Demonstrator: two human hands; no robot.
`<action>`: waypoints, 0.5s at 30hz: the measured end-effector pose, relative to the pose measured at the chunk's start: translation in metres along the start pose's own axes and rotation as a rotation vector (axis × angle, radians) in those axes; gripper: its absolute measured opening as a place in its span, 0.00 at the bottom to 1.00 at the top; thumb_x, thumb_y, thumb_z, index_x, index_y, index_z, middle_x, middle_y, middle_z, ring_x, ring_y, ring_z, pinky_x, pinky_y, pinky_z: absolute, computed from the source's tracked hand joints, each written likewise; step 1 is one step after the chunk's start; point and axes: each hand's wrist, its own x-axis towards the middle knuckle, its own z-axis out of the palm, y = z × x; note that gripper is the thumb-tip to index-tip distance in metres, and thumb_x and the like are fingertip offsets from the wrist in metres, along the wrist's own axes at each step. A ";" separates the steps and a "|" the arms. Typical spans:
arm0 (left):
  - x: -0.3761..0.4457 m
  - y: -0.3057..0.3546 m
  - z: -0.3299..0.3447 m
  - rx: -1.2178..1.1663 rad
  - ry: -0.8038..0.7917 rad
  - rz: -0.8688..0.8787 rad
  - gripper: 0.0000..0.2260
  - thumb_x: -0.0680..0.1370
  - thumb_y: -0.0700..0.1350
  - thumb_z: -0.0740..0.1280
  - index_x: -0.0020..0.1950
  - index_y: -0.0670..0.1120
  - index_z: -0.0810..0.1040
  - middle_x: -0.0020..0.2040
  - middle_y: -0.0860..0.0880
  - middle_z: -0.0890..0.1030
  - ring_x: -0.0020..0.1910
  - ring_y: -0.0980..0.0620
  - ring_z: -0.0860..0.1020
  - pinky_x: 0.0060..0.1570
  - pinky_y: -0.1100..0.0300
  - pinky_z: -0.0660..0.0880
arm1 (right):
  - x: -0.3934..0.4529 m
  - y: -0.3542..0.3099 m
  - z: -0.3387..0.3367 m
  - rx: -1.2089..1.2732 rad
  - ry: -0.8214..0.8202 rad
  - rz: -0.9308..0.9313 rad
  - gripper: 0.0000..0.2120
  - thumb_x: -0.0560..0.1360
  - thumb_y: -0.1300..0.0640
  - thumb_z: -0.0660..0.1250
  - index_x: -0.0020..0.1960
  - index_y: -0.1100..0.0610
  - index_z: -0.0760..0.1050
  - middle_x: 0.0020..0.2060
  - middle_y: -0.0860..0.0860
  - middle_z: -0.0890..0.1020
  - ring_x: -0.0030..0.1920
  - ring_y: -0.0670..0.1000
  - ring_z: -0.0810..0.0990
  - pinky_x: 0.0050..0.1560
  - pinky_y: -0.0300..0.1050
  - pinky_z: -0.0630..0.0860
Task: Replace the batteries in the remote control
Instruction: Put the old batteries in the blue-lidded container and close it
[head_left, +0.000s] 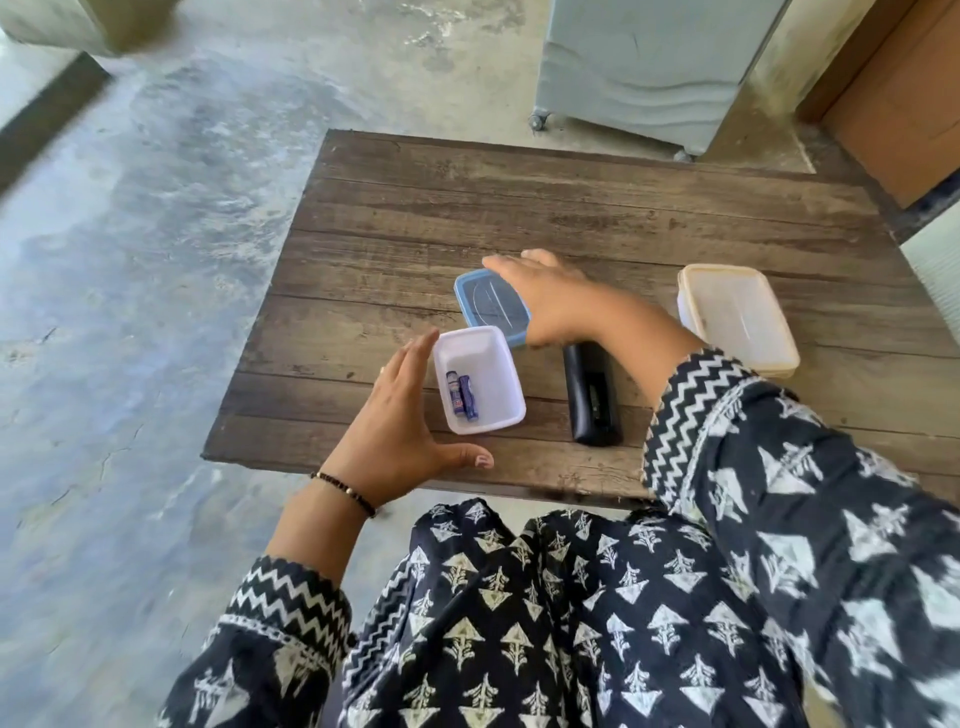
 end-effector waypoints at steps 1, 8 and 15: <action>0.001 -0.002 0.001 -0.008 -0.003 0.007 0.55 0.57 0.54 0.80 0.75 0.48 0.50 0.75 0.50 0.58 0.74 0.53 0.56 0.74 0.52 0.55 | 0.005 -0.001 -0.003 -0.027 -0.044 0.006 0.44 0.68 0.67 0.65 0.75 0.51 0.44 0.76 0.50 0.51 0.75 0.52 0.44 0.73 0.53 0.45; 0.004 -0.010 0.008 -0.067 0.025 0.062 0.52 0.60 0.51 0.79 0.75 0.48 0.51 0.74 0.50 0.61 0.74 0.52 0.58 0.72 0.46 0.57 | 0.031 -0.003 -0.009 -0.128 -0.146 -0.028 0.49 0.65 0.66 0.72 0.75 0.53 0.45 0.75 0.52 0.51 0.74 0.54 0.48 0.72 0.53 0.49; 0.005 -0.010 0.011 -0.090 0.079 0.095 0.46 0.60 0.53 0.75 0.73 0.46 0.57 0.68 0.49 0.66 0.68 0.56 0.64 0.67 0.62 0.60 | 0.023 0.006 -0.019 0.115 -0.016 -0.021 0.42 0.60 0.64 0.75 0.67 0.52 0.57 0.63 0.54 0.60 0.65 0.56 0.58 0.60 0.51 0.67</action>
